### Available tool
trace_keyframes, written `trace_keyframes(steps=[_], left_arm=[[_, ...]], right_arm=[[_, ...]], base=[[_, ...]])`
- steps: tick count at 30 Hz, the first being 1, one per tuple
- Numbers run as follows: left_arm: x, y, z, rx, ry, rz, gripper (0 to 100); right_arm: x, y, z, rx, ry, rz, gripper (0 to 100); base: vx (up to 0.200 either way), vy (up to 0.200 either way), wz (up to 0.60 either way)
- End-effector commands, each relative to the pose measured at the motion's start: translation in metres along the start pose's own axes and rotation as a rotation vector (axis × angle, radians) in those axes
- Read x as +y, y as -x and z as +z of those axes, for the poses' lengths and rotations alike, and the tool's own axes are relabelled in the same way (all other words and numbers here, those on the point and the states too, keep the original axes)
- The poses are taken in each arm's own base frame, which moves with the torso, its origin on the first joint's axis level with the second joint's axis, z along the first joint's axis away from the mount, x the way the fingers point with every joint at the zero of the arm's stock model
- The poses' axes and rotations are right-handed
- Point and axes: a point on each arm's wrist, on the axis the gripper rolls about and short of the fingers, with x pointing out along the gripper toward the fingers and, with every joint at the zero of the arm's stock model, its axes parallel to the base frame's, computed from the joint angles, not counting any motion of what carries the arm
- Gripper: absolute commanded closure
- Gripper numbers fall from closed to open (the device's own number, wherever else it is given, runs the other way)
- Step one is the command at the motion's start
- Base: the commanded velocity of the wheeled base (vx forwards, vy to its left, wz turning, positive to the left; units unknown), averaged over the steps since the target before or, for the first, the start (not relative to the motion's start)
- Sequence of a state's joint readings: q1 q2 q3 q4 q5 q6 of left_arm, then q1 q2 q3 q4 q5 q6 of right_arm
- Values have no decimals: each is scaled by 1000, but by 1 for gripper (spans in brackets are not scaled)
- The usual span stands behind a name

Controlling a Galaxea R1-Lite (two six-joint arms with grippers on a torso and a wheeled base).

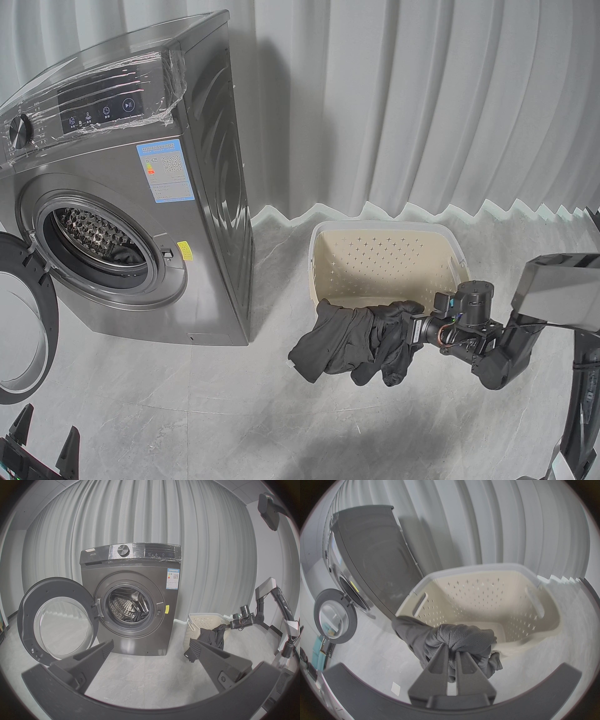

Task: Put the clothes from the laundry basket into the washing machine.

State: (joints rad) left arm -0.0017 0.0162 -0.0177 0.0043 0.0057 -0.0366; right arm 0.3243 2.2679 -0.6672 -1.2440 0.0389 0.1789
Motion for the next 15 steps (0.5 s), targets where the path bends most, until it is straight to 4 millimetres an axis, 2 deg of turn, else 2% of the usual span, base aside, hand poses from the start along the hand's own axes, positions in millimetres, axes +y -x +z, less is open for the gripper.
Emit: trace_keyframes(steps=[1,4,8,10,15], left_arm=[[0,0,-5,0,0,1,0],[0,0,-5,0,0,1,0],[0,0,-5,0,0,1,0],[0,0,-5,0,0,1,0],[0,0,-5,0,0,1,0]], right_arm=[[12,55,47,-127,-1,44,100],[14,73,54,-154,-1,54,100],[16,79,59,-177,-1,60,100],[19,87,68,-214,0,70,100],[37,111,90,-313,10,121,100]], base=[[0,0,0],[0,0,0],[0,0,0],[0,0,0],[0,0,0]])
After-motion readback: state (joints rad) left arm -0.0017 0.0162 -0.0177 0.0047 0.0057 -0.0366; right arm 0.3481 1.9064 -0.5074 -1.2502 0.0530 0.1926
